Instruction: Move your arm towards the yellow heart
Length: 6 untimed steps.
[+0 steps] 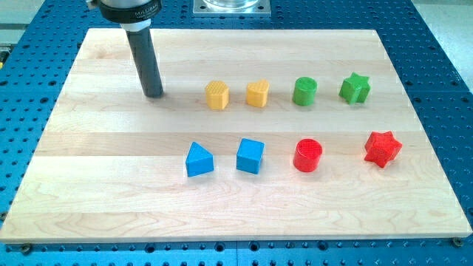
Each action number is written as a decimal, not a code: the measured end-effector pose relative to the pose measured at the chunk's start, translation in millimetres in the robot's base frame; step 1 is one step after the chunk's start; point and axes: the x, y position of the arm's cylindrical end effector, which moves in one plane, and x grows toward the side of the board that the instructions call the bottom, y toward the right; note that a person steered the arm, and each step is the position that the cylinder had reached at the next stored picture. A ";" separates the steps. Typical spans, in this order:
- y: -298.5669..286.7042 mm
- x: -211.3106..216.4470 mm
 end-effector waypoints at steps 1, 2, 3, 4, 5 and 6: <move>0.0 0.0; 3.6 1.3; 24.4 2.6; 86.7 -32.7; 197.6 -70.1; 257.7 -86.1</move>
